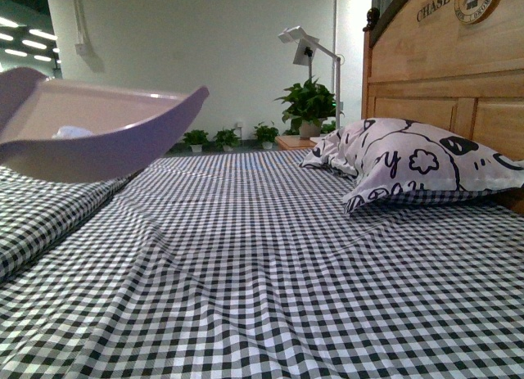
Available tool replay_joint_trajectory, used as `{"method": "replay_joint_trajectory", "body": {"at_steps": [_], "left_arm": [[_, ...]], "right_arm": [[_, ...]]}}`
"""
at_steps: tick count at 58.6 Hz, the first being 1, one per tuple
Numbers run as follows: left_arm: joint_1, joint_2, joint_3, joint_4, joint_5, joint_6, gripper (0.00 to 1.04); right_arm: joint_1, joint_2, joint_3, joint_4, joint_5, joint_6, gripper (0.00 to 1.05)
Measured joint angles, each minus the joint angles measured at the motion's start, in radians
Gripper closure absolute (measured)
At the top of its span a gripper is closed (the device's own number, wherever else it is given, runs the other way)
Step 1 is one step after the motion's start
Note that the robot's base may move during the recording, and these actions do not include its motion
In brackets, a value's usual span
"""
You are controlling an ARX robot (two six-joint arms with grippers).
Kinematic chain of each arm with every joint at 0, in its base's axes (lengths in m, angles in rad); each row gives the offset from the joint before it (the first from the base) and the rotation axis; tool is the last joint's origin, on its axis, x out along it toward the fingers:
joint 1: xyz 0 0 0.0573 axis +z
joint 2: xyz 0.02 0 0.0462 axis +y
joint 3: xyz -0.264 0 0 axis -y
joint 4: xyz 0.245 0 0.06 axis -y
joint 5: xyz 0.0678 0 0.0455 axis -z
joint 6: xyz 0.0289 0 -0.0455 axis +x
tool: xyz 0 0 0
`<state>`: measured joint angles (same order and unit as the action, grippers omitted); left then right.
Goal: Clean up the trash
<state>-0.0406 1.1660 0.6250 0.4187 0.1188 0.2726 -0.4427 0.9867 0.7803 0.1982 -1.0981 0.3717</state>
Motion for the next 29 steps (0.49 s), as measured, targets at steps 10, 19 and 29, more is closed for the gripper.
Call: {"method": "replay_joint_trajectory", "body": {"at_steps": [10,19,29], "left_arm": [[-0.027,-0.182,-0.027,-0.068,-0.039,-0.055,0.77],[-0.055,-0.268,-0.049,-0.107,-0.061,-0.069,0.77],[-0.087,-0.332,-0.068,-0.140,-0.080,-0.080,0.77]], "right_arm": [[-0.031,-0.155,-0.047,0.138,-0.049,0.242,0.84],[-0.021,-0.243,-0.057,0.174,-0.023,0.399,0.84],[0.029,-0.303,-0.056,0.060,0.057,0.439,0.84]]}}
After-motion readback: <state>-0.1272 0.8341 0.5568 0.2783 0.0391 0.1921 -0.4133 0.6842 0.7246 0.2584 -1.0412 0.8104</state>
